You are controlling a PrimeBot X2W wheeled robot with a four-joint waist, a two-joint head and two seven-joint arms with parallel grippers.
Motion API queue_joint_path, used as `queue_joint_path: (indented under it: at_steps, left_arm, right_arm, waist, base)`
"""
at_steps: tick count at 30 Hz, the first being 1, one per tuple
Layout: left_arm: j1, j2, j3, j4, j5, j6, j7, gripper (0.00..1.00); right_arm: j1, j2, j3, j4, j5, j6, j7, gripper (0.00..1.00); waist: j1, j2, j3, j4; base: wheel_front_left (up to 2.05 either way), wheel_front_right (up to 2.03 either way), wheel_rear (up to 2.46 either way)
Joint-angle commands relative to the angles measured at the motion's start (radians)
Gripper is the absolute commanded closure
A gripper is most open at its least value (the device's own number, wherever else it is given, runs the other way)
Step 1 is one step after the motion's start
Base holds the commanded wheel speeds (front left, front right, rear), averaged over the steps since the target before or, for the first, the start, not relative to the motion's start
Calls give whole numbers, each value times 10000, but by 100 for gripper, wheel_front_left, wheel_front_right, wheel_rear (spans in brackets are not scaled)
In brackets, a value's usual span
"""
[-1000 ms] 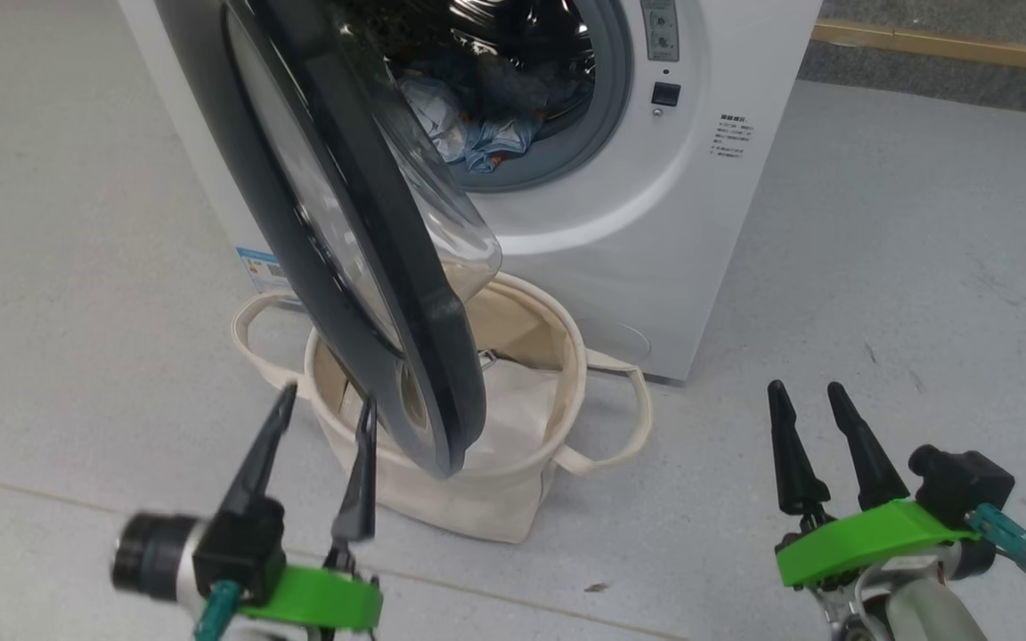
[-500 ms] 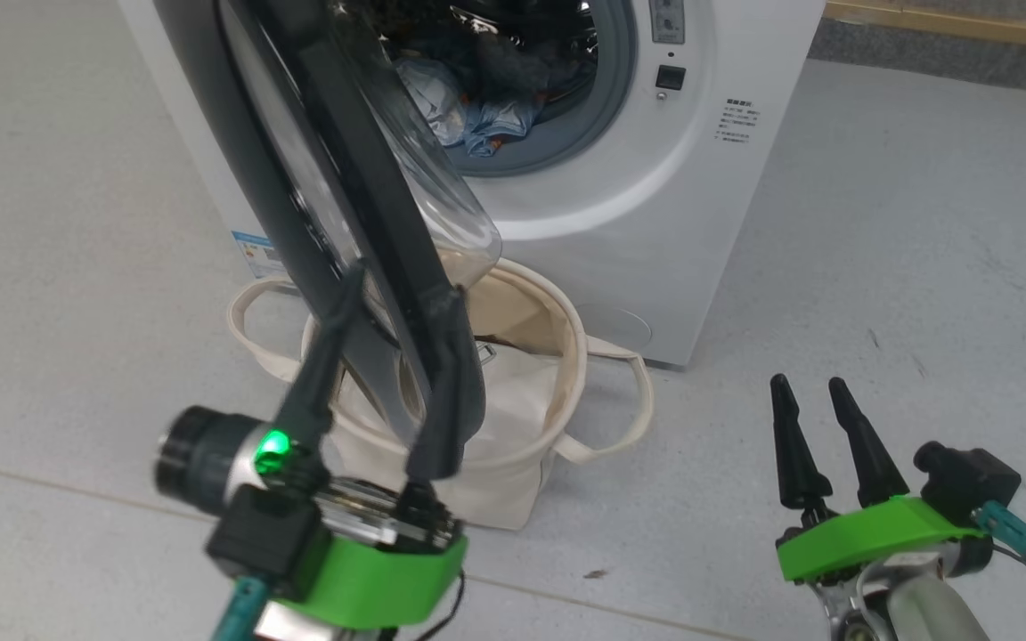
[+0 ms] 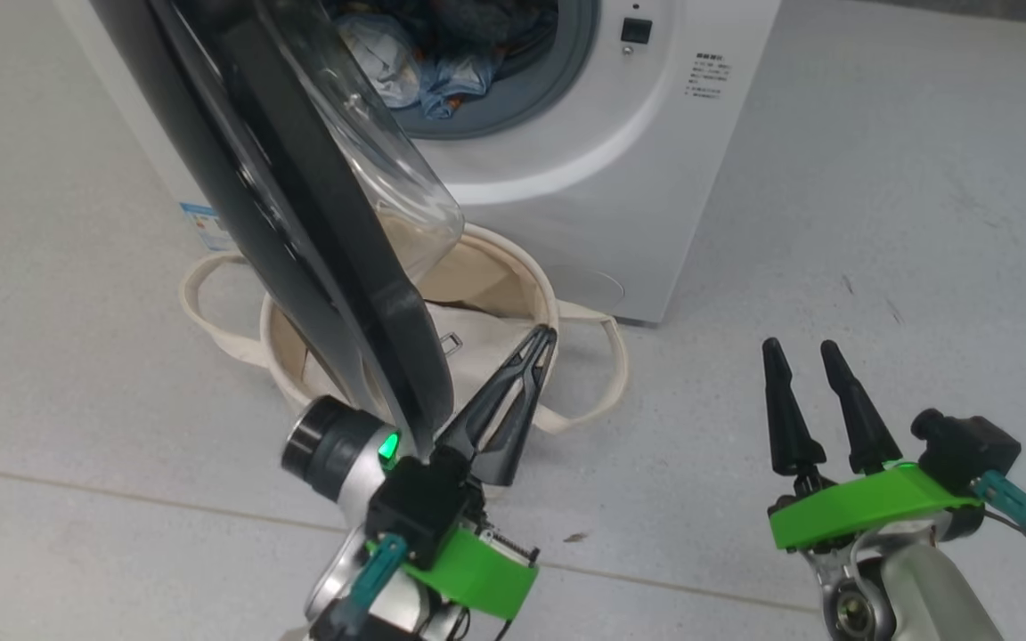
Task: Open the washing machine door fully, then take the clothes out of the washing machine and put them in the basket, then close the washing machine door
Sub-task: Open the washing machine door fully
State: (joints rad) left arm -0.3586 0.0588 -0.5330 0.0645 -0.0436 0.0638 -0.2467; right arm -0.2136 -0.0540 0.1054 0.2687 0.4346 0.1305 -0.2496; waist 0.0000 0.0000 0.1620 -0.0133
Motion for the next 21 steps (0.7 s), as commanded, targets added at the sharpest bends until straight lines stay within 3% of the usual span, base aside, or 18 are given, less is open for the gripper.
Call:
queue_joint_path:
  at_steps: [1, 9, 21]
  left_arm:
    - [-551, -64, 195, -70, -100, 154, 52, 100]
    - [-889, -80, -26, 1021, -360, 765, 160, 100]
    - [-797, -83, 201, 1565, -725, 1507, 184, 100]
  right_arm:
    - [-378, 37, 168, -370, 75, 2, -122, 0]
    - [-454, 37, 194, -509, 156, 2, -122, 0]
    - [-465, 37, 199, -612, 200, 2, -122, 0]
  waist:
    - [0, 0, 114, -59]
    - [0, 0, 315, -101]
    - [0, 0, 402, 324]
  base:
    - [0, 0, 0]
    - [0, 0, 0]
    - [0, 0, 0]
